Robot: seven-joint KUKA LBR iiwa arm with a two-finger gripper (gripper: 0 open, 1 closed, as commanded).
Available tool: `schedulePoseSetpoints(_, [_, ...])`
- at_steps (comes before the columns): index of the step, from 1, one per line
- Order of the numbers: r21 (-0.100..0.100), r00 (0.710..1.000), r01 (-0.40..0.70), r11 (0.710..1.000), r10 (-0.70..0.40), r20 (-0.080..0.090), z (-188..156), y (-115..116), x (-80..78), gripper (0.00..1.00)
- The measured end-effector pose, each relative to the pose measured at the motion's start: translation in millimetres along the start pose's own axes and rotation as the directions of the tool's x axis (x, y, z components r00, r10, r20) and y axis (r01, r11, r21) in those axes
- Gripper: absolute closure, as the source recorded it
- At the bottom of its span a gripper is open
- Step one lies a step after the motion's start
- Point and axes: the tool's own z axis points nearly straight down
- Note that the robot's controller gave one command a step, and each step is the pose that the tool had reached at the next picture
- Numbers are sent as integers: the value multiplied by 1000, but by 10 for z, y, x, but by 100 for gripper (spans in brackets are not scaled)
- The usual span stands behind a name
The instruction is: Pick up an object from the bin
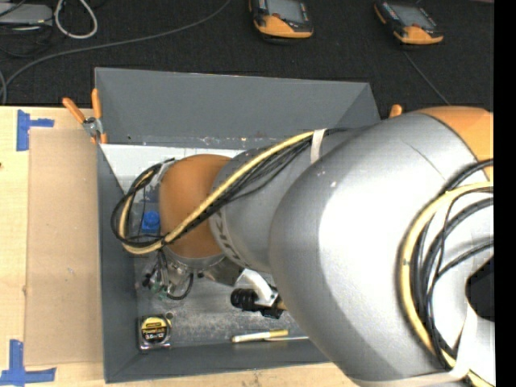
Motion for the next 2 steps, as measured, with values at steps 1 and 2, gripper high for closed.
schedulePoseSetpoints(1, [12, 1000, 1, 1000, -1, -6, -281, -39, 13, 100])
schedulePoseSetpoints(2, [10, 1000, 2, 1000, -2, -5, -702, -34, 8, 100])
